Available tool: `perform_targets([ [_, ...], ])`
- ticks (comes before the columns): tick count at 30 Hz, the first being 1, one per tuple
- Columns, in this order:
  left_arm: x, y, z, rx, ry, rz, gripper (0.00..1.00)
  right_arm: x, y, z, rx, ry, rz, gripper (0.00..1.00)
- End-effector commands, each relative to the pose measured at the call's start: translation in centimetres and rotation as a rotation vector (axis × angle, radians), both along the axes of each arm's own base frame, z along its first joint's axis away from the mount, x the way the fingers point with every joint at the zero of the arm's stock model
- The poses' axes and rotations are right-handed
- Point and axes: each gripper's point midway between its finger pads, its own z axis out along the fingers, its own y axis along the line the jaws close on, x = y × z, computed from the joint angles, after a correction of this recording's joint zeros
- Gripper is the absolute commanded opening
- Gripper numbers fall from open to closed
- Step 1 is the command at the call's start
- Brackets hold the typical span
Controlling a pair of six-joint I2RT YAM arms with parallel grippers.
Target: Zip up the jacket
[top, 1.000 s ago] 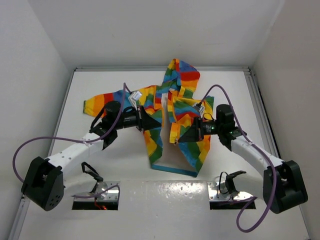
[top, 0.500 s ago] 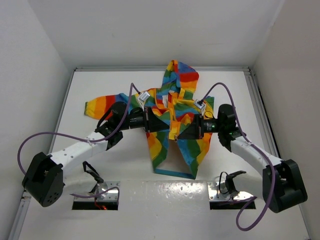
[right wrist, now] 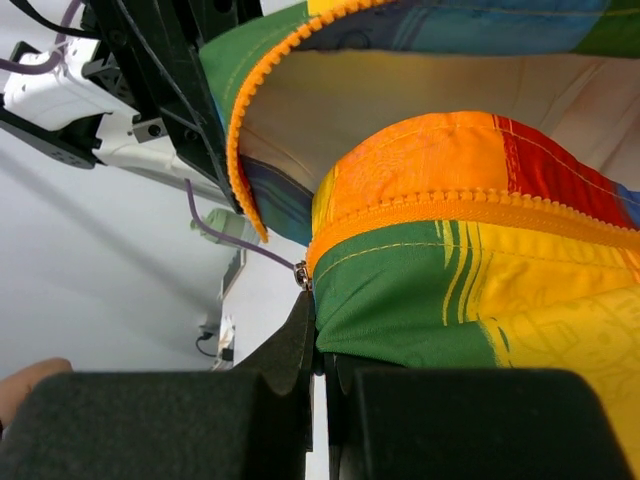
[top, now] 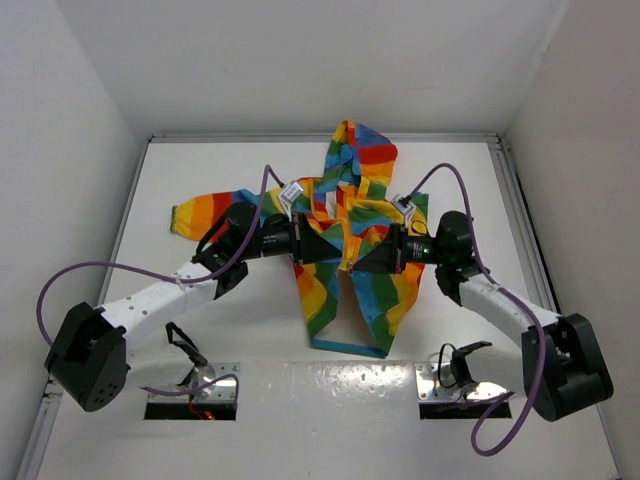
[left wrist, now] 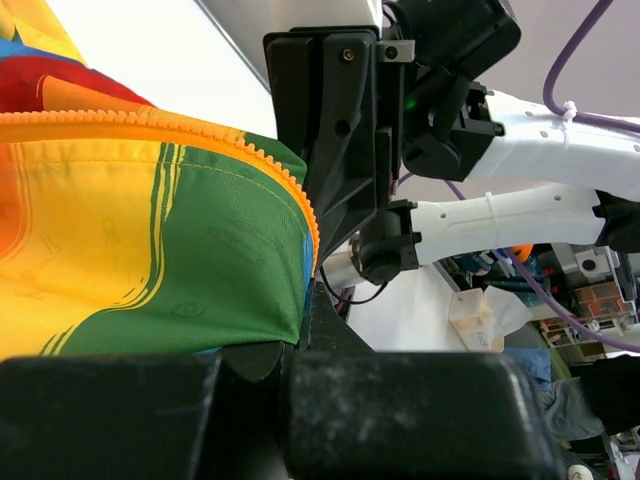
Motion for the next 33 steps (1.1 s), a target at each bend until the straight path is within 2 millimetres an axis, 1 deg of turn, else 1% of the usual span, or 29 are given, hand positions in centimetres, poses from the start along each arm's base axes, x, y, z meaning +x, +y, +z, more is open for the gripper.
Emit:
perform_targets([
  [1, 0.0, -0.5, 2.0, -0.038, -0.034, -0.003, 0.0, 0.7, 0.2, 1.8, 0.052, -0.102, -0.018, 0.0],
  [2, 0.2, -0.5, 1.7, -0.032, -0.027, 0.006, 0.0, 0.6, 0.2, 2.0, 0.06, -0.103, -0.018, 0.0],
  [6, 0.4, -0.5, 1.7, -0.032, -0.027, 0.015, 0.0, 0.5, 0.2, 2.1, 0.078, -0.09, -0.029, 0.0],
  [7, 0.5, -0.6, 1.4, -0.029, -0.011, 0.015, 0.0, 0.6, 0.2, 2.1, 0.081, -0.091, -0.033, 0.0],
  [9, 0.8, -0.5, 1.7, -0.04, -0.006, 0.025, 0.0, 0.3, 0.2, 2.0, 0.086, -0.086, -0.032, 0.0],
  [11, 0.9, -0.5, 1.3, -0.042, 0.008, 0.025, 0.0, 0.4, 0.2, 2.0, 0.087, -0.085, -0.038, 0.0],
  [22, 1.2, -0.9, 1.3, -0.065, 0.048, 0.026, 0.0, 0.5, 0.2, 2.3, 0.093, -0.092, -0.042, 0.0],
  [26, 1.2, -0.9, 1.5, -0.071, 0.041, 0.026, 0.0, 0.6, 0.2, 2.1, 0.091, -0.08, -0.044, 0.0],
  [28, 1.1, -0.9, 1.1, -0.065, 0.048, 0.026, 0.0, 0.7, 0.2, 2.0, 0.089, -0.07, -0.052, 0.0],
  [31, 1.1, -0.9, 1.3, -0.071, 0.041, 0.026, 0.0, 0.7, 0.0, 1.5, 0.083, -0.047, -0.06, 0.0],
  [32, 1.5, -0.7, 1.3, -0.071, 0.04, 0.037, 0.0, 0.9, -0.1, 1.5, 0.082, -0.043, -0.066, 0.0],
  [33, 1.4, -0.6, 1.6, -0.076, 0.033, 0.036, 0.0, 1.0, -0.2, 1.3, 0.081, -0.025, -0.074, 0.0],
])
